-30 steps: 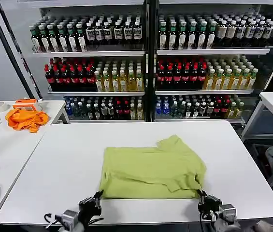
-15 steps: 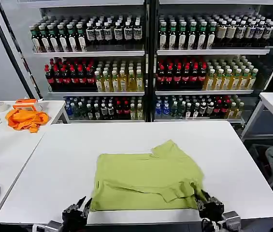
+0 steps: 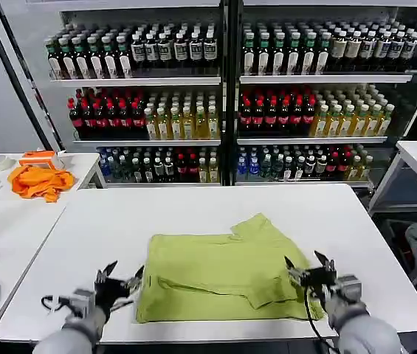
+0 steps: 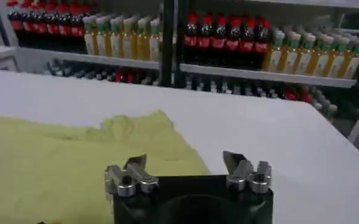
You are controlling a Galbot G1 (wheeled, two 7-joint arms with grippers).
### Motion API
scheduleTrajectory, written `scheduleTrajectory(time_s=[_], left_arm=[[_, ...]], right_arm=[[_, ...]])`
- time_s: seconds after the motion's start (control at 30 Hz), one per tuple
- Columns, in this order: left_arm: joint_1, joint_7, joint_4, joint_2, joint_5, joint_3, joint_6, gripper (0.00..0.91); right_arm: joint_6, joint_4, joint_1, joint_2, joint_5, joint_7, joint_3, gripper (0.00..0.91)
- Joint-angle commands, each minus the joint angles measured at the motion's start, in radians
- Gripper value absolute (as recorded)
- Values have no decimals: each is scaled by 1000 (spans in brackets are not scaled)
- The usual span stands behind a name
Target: Fold and organize the clothes.
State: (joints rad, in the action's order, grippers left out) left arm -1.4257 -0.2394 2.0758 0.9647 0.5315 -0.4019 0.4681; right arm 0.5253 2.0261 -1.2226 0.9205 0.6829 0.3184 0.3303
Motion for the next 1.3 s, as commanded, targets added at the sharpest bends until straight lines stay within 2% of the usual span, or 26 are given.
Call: scheduleTrajectory(time_s=[0.03, 0.17, 0.33, 0.7, 0.73, 0.77, 0.8, 0.83, 1.3], left_arm=[[491, -36, -319, -13, 131, 193, 79, 907], [570, -31, -436, 5, 122, 261, 98, 907], [624, -27, -521, 25, 155, 303, 108, 907], [645, -4, -557, 55, 175, 347, 110, 907], [644, -2, -560, 56, 176, 347, 110, 20], [643, -1, -562, 55, 176, 348, 109, 20], [642, 0, -563, 55, 174, 348, 109, 20], [641, -1, -563, 55, 172, 347, 108, 20], [572, 49, -495, 40, 195, 330, 108, 20]], right_arm=[[41, -297, 440, 31, 164, 49, -212, 907], [45, -439, 530, 80, 143, 44, -299, 907], [52, -545, 607, 127, 148, 25, -378, 907], [52, -659, 660, 194, 161, 7, -418, 907], [52, -669, 663, 199, 165, 6, -419, 907], [52, -675, 665, 203, 167, 7, -420, 887], [52, -682, 668, 205, 168, 5, -421, 60], [52, -685, 669, 207, 169, 1, -423, 0], [52, -654, 635, 204, 181, -20, -417, 0]])
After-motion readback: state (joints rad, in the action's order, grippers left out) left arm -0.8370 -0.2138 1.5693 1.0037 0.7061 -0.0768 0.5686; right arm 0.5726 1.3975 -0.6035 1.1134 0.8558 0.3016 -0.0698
